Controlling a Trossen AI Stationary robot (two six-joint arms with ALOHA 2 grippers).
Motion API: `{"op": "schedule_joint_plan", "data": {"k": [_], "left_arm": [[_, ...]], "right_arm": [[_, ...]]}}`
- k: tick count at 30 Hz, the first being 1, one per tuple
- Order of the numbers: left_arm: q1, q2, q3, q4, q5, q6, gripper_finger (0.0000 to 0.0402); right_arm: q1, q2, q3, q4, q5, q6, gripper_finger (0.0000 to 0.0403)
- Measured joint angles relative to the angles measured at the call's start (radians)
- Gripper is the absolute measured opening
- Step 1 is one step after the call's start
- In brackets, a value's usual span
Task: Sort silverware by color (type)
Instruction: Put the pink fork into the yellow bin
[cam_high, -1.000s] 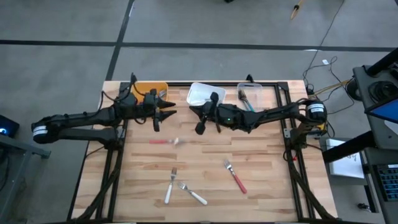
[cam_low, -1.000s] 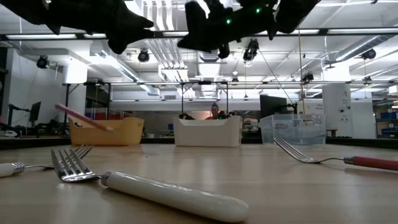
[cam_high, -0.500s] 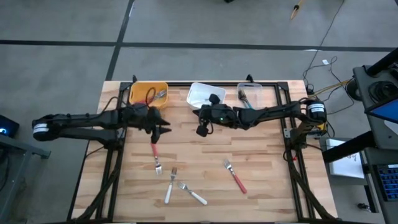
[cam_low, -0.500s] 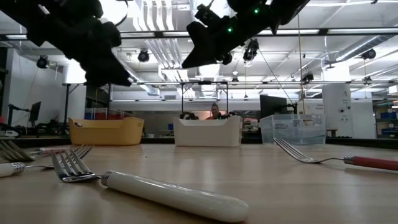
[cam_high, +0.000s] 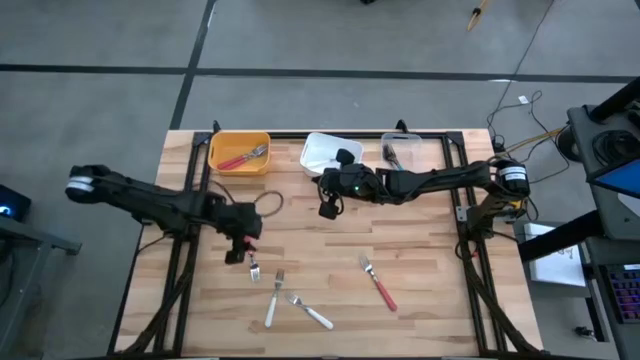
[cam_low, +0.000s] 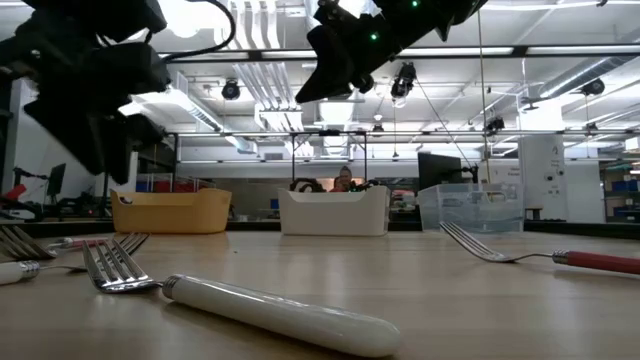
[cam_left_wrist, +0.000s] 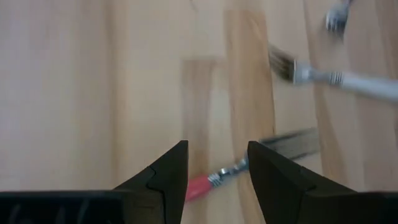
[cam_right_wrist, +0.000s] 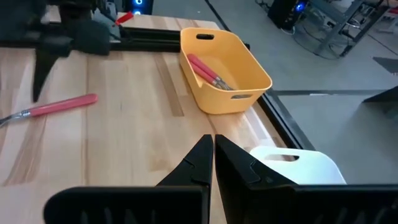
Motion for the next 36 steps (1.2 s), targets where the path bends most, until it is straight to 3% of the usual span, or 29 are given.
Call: {"op": "schedule_joint_plan", "data": {"k": [8,16,20,26,36], "left_arm": [[-0.085,0.185,0.035,-0.051,-0.027,0.01,0.0146],[-0.093,0.329,0.069,-0.09,-0.11,0.023,0.0146],[-0.093,0.382,0.111,-0.088,-0.219,-0.023,0.0146],[-0.091,0.43,0.208,-0.083,-0.508,-0.082,0.0146],[-0.074,0.437,0.259,-0.103,-0.449,0.25,0.0146]], "right_arm": [[0.002,-0.011,-0.001,-0.024,-0.027,-0.014,0.0008],[0.02,-0.011,-0.002,-0.057,-0.071,-0.014,0.0008],[0.033,-0.011,-0.003,-0.056,-0.071,-0.014,0.0008],[0.054,-0.011,-0.003,-0.061,-0.071,-0.014,0.0008],[0.079,-0.071,0.002,-0.266,-0.071,0.044,0.0009]]}}
